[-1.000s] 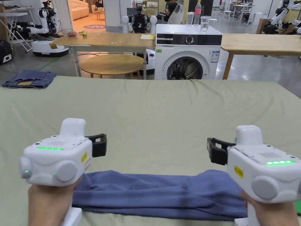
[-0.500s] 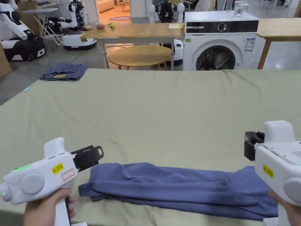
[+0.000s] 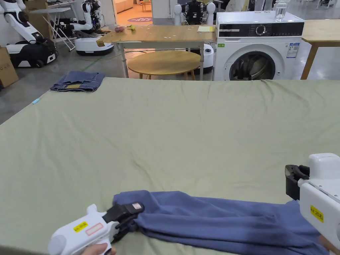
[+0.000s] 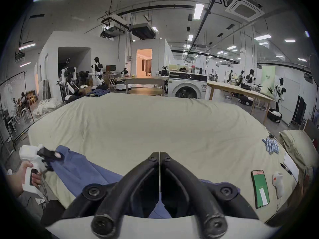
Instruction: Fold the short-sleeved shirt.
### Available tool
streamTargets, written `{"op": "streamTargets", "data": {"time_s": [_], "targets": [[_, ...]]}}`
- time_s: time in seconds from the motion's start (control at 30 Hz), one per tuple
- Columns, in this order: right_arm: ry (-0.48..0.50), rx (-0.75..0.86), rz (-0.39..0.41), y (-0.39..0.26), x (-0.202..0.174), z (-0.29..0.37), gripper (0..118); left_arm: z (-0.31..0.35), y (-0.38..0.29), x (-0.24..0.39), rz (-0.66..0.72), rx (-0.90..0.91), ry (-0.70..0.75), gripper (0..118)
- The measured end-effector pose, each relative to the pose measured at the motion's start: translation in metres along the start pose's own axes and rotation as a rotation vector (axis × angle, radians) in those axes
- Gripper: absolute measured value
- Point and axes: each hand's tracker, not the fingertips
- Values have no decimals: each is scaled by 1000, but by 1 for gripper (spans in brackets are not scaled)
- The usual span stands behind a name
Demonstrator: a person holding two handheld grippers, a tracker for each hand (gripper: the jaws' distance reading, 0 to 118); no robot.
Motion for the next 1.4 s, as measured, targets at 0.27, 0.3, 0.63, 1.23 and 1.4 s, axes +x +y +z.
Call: {"op": "streamTargets", "data": {"time_s": [0.27, 0.3, 0.63, 1.23, 1.4], "targets": [[-20, -6, 24, 0, 9, 2, 0, 37, 32, 30, -232, 214, 98, 5], [-20, -4, 23, 0, 10, 2, 0, 46, 35, 36, -268, 258, 140, 5], [2, 7, 33, -1, 8, 9, 0, 59, -12, 137, -1084, 247, 451, 5], [26, -21, -10, -29, 20, 23, 0, -53, -151, 165, -1312, -127, 417, 78], [32, -18, -6, -31, 21, 25, 0, 8, -104, 187, -1068, 34, 244, 101]]}}
